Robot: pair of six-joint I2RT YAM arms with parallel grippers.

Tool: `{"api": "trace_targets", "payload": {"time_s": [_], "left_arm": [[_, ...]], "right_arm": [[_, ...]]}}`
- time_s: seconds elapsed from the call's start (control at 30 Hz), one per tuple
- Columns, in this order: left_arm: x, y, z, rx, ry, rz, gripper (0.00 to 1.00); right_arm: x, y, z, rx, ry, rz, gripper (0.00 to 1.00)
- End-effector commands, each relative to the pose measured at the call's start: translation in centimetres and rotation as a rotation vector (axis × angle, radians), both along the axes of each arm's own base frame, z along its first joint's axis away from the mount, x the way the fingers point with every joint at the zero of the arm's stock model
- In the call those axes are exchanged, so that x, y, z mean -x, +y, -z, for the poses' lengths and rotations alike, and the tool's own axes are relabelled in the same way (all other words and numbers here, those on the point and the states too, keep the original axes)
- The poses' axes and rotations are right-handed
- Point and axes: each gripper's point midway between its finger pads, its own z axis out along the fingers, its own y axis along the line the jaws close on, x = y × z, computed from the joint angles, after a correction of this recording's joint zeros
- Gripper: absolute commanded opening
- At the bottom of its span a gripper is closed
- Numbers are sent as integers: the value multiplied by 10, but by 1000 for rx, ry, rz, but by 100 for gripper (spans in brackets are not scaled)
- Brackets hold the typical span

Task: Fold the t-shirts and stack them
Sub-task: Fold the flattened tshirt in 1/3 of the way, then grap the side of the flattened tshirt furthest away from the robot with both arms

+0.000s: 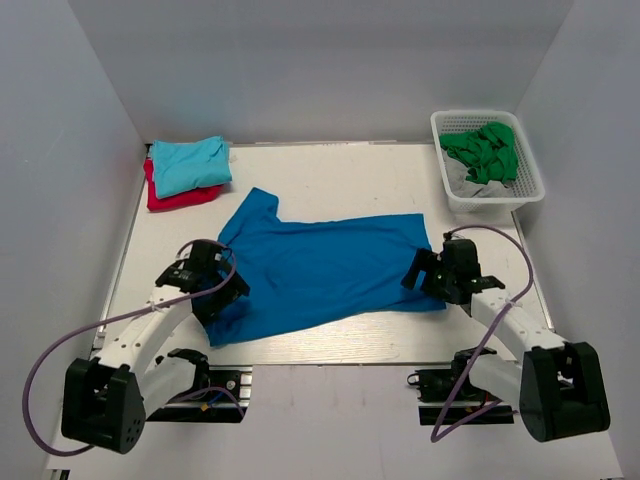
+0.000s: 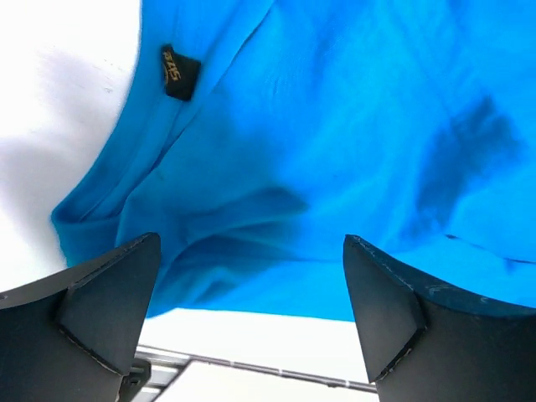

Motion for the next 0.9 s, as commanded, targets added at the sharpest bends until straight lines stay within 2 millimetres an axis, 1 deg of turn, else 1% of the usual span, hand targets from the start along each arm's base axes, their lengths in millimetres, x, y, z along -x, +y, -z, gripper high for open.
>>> {"api": "trace_targets", "payload": {"time_s": [0.0,0.03,0.07,0.1,0.13,0.17,0.2,0.23,0.27,0.3,0.33,0.37,0.4,0.43,0.47,0.5,0.53,0.57,0.6,0.63,0.67,0.7,0.73,0.77,0.8,0.87], "left_arm": [[-14,7,-31,-41,-66,-18,100],[-19,9,-36,-56,-81,-26,100],[-31,9,-49,-62,-117,-24,100],[-37,10,-51,-85,-110,0,100],[-55,5,-67,-72,-165,-3,100],[-64,3,-71,-76,-181,12,100],[-74,2,-75,-89,-202,45,100],[-95,-3,-81,-87,-227,51,100],[-106,-5,-84,-91,-236,61,100],[-117,-7,-85,-115,-245,106,100],[-138,-10,-102,-124,-294,111,100],[-151,-10,-88,-149,-247,122,100],[-165,-13,-89,-159,-258,143,100],[-187,-14,-104,-187,-305,164,100],[-200,-17,-105,-192,-314,174,100],[-212,-19,-85,-210,-262,198,100],[-233,-24,-98,-220,-301,220,100],[-244,-21,-96,-223,-297,209,100],[-263,-20,-88,-234,-281,215,100],[-272,-21,-82,-244,-274,231,100],[-279,-24,-76,-237,-266,237,100],[-296,-28,-86,-234,-300,232,100],[-302,-29,-65,-245,-257,250,100],[-310,-30,-59,-251,-253,261,100],[-324,-34,-66,-249,-281,257,100],[-341,-34,-57,-269,-291,254,100]], "right_arm": [[19,-10,-3,63,58,-13,90],[11,-9,-15,64,19,-18,90],[4,-9,-25,65,-7,-24,90],[-1,-13,-30,86,-26,-11,90],[-10,-13,-39,93,-49,-6,90],[-14,-14,-43,106,-60,-6,90],[-28,-13,-61,110,-111,-5,90],[-33,-16,-58,128,-96,3,90],[-37,-16,-60,137,-99,3,90],[-51,-14,-78,134,-147,8,90],[-57,-16,-71,153,-121,16,90],[-62,-19,-73,169,-127,31,90],[-77,-16,-88,167,-177,33,90],[-83,-17,-78,188,-145,39,90],[-93,-18,-85,194,-159,51,90],[-98,-19,-85,199,-157,57,90],[-112,-16,-85,202,-148,61,90],[-117,-17,-86,209,-149,69,90],[-122,-16,-77,216,-132,66,90],[-133,-14,-85,206,-158,74,90],[-136,-12,-84,199,-161,67,90],[-140,-12,-76,206,-144,65,90],[-147,-10,-82,201,-160,66,90],[-149,-9,-82,203,-157,63,90],[-154,-10,-78,212,-149,65,90],[-157,-10,-78,218,-147,68,90]]}}
